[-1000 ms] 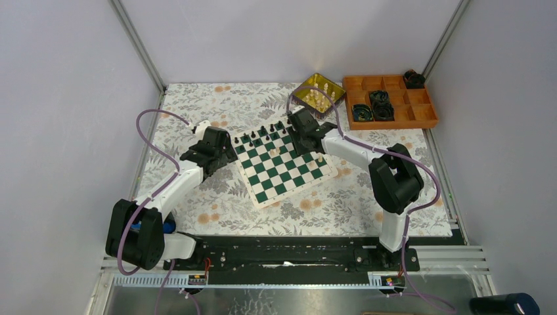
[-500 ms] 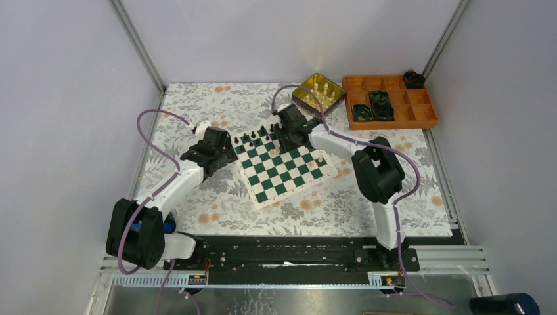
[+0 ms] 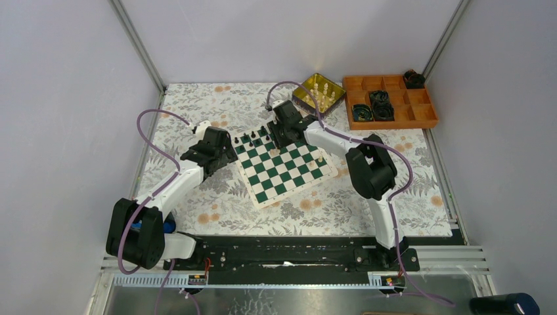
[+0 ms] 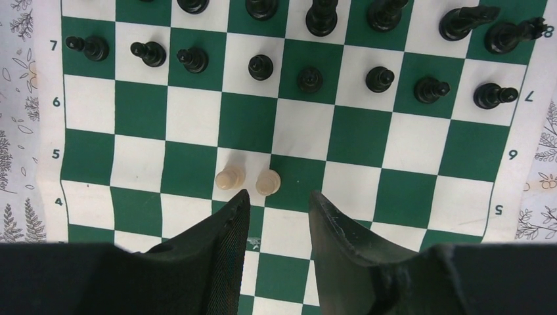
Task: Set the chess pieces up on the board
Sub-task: Pick up the chess piece from the chessboard.
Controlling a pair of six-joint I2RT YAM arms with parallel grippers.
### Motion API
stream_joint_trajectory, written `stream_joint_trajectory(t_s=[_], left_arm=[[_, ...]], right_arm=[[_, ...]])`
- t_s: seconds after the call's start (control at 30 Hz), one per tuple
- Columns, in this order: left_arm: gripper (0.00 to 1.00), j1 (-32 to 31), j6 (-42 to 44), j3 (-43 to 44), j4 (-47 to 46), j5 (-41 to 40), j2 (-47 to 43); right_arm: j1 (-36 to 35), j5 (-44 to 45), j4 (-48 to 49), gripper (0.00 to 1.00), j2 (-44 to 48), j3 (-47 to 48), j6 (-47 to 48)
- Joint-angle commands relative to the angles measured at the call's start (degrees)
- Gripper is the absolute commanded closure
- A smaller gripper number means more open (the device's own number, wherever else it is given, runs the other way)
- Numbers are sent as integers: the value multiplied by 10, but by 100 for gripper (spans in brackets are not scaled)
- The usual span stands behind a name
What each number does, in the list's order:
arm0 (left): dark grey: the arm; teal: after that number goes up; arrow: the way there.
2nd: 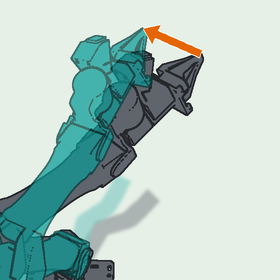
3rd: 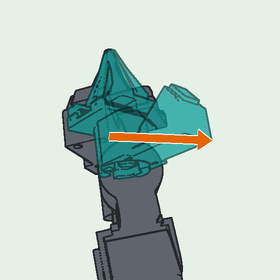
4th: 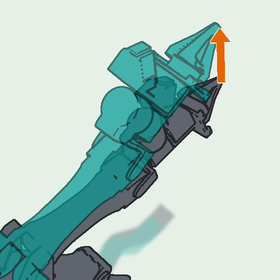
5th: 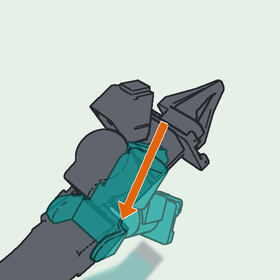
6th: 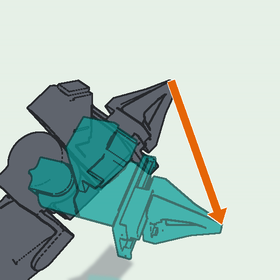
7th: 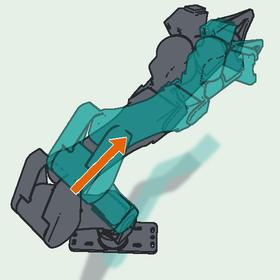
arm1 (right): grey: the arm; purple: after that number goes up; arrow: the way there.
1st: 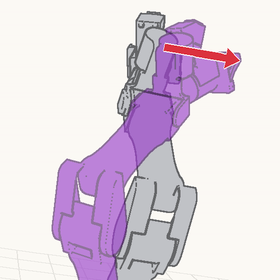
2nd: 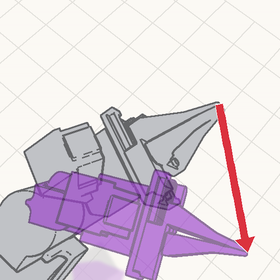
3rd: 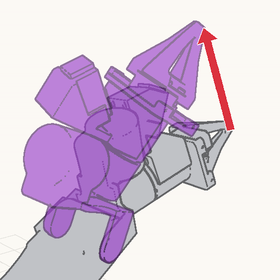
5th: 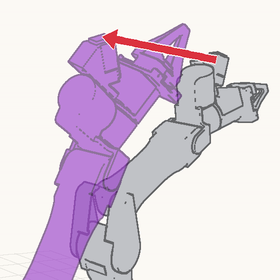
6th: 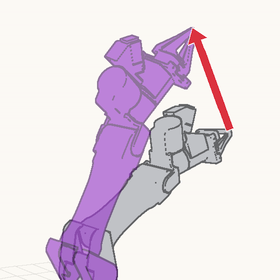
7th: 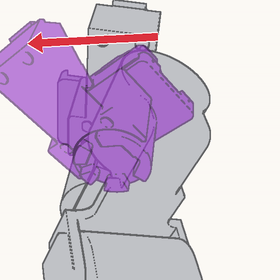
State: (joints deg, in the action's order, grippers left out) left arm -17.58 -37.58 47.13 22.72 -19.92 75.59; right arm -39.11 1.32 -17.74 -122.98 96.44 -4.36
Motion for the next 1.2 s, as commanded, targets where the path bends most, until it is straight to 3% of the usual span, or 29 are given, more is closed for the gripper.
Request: stream_joint_trajectory(t_s=[0.0,0.9,1.17], left_arm=[[13,2,3,12,-15,-11,4],[12,6,17,5,-23,-15,6],[12,8,17,4,-25,-11,9]], right_arm=[[-7,-12,7,55,-11,27,5],[-11,-24,-7,58,-53,55,3],[-11,-23,-7,71,-54,50,4]])
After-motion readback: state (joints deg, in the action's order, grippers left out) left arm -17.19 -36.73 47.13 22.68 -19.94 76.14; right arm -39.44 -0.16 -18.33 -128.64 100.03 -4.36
